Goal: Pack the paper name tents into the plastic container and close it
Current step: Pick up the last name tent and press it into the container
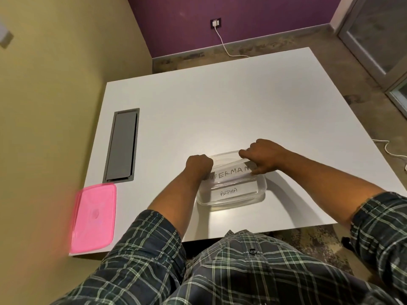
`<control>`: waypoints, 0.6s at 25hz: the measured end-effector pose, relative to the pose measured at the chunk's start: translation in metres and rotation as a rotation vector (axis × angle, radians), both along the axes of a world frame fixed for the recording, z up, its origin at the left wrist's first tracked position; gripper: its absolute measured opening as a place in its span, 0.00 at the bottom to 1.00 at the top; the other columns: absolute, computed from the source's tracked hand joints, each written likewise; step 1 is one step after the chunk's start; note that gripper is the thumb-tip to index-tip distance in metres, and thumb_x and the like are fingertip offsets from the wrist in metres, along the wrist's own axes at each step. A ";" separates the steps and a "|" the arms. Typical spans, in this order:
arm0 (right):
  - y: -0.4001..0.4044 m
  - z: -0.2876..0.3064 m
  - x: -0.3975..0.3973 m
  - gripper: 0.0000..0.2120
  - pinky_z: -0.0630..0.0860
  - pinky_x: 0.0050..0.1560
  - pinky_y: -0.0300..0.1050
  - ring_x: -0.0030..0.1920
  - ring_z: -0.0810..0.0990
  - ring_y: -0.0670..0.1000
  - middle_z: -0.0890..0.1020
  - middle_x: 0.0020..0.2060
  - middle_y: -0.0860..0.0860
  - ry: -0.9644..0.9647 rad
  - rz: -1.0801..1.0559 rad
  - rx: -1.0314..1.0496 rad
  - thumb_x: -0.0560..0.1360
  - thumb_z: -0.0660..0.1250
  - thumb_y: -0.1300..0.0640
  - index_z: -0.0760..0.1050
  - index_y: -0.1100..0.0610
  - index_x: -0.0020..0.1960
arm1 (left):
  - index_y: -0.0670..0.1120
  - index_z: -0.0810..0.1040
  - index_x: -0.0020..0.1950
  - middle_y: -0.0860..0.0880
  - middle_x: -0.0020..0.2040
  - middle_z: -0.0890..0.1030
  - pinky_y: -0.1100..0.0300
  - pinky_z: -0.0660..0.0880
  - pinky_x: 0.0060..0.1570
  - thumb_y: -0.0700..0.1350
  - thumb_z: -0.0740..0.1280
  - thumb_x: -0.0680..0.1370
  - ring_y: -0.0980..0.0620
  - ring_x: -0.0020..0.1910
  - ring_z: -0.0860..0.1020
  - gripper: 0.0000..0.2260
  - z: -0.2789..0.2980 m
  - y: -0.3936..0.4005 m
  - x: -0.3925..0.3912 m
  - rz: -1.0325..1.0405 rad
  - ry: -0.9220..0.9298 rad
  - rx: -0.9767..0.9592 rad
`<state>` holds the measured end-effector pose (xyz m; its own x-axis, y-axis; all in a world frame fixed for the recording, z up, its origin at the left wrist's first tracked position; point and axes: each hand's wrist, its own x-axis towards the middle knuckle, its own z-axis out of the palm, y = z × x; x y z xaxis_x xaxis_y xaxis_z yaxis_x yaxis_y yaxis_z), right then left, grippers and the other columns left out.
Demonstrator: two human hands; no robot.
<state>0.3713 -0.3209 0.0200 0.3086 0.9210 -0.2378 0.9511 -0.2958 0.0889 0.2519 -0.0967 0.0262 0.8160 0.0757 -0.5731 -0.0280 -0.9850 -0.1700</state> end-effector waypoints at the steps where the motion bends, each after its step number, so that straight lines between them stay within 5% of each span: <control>1: 0.003 -0.001 -0.002 0.27 0.70 0.45 0.49 0.45 0.80 0.56 0.83 0.44 0.51 -0.028 0.026 -0.019 0.68 0.73 0.39 0.69 0.52 0.59 | 0.45 0.81 0.57 0.45 0.56 0.82 0.56 0.71 0.40 0.46 0.70 0.76 0.43 0.53 0.82 0.11 -0.002 0.001 -0.002 -0.022 -0.020 0.017; 5: 0.019 -0.010 -0.009 0.29 0.73 0.50 0.50 0.51 0.81 0.57 0.83 0.52 0.52 -0.033 0.056 -0.135 0.70 0.74 0.44 0.67 0.52 0.65 | 0.43 0.81 0.57 0.44 0.55 0.82 0.56 0.71 0.41 0.41 0.70 0.75 0.42 0.53 0.82 0.11 -0.007 0.002 -0.009 -0.052 -0.056 0.062; 9: 0.024 -0.019 -0.013 0.22 0.73 0.45 0.48 0.47 0.82 0.58 0.83 0.50 0.52 -0.051 0.085 -0.187 0.73 0.67 0.57 0.66 0.52 0.65 | 0.43 0.81 0.55 0.44 0.54 0.83 0.57 0.71 0.41 0.41 0.69 0.75 0.42 0.52 0.83 0.09 -0.014 0.000 -0.016 -0.097 -0.083 0.086; 15: 0.027 -0.031 -0.009 0.14 0.70 0.38 0.46 0.45 0.82 0.58 0.83 0.48 0.52 -0.027 0.044 -0.198 0.77 0.64 0.54 0.69 0.51 0.62 | 0.43 0.81 0.57 0.44 0.55 0.83 0.56 0.74 0.44 0.43 0.69 0.77 0.41 0.54 0.82 0.10 -0.023 -0.003 -0.018 -0.100 -0.106 0.077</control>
<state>0.3623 -0.2938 -0.0110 0.2773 0.8699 -0.4079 0.9594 -0.2278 0.1664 0.2337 -0.1000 0.0028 0.8774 0.0317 -0.4788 -0.1028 -0.9622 -0.2522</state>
